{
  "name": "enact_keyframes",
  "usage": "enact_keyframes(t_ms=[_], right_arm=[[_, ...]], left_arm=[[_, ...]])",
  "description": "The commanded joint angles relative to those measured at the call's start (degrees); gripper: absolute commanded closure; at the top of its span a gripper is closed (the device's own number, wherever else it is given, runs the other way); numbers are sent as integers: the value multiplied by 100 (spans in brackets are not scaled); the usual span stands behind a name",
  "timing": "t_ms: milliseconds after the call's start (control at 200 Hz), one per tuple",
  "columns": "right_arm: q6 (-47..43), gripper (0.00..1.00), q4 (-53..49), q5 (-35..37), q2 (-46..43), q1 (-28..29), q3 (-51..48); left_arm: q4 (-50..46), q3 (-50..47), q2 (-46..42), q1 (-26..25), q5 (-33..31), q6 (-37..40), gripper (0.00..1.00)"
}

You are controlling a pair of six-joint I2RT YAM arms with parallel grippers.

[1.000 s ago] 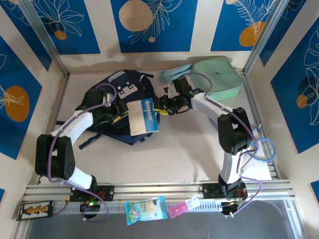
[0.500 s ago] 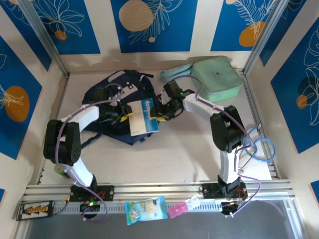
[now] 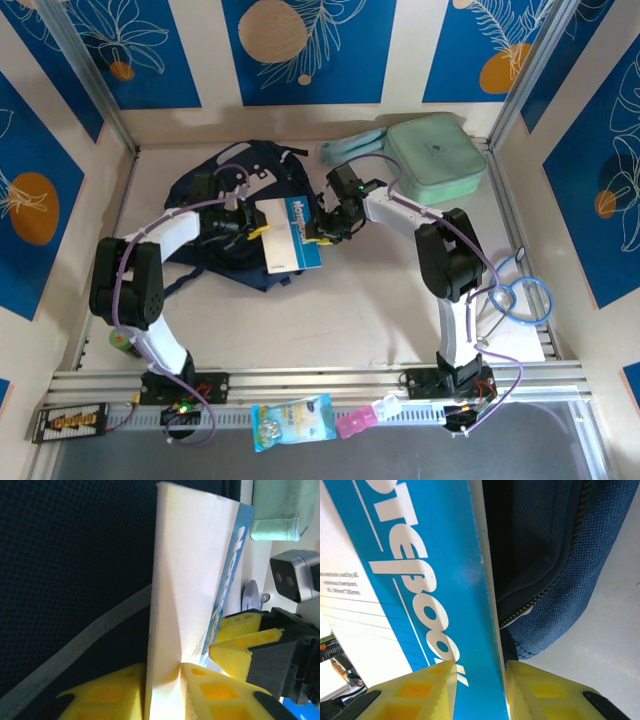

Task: Pack the student bag
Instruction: Pick up the book from the student bag, then pass the book.

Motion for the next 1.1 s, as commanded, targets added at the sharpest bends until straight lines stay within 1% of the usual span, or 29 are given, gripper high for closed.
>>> enact_keyframes(t_ms=[0, 120, 165, 225, 300, 330, 365, 450, 505, 585, 690, 785, 855, 970, 1095], right_arm=[[20, 68, -107, -8, 83, -22, 178], [55, 68, -61, 151, -148, -58, 75], [126, 66, 55, 251, -332, -111, -77], [305, 61, 392, 313, -681, -230, -436], [592, 55, 1007, 81, -1175, -455, -984], [729, 53, 1282, -50, -1371, -554, -1204], [938, 47, 1591, -151, -1580, -656, -1459], [1446, 37, 2452, -493, -2040, -876, -2038], [1859, 30, 3066, -730, -2270, -980, -2393], [2534, 24, 3941, -1041, -2487, -1066, -2776], [3566, 19, 5164, -1390, -2541, -1014, -3088], [4410, 17, 6081, -1476, -2459, -871, -3209], [4864, 15, 6646, -1498, -2356, -765, -3214], [5168, 13, 6943, -1358, -2209, -667, -3113], [5542, 13, 7353, -1251, -1943, -523, -2970]], left_arm=[[76, 53, -175, -46, 201, 80, 84], [111, 109, -240, -44, 155, 68, 95], [90, 155, -309, -47, 96, 72, 100], [115, 201, -425, -46, 8, 34, 100], [243, 241, -607, -46, -124, -163, 100], [345, 234, -699, -47, -169, -315, 100], [541, 212, -819, -53, -214, -520, 100], [1212, 72, -1100, -50, -399, -1164, 100], [1779, -68, -1277, -54, -554, -1789, 100], [2661, -269, -1417, -51, -710, -2631, 100], [3314, -365, -1494, -85, -977, -3358, 100], [3588, -356, -1549, -153, -1245, -3691, 100], [3782, -398, -1603, -202, -1464, -3849, 100], [4088, -533, -1678, -279, -1852, -4116, 100], [4527, -692, -1715, -352, -2091, -4365, 100]])
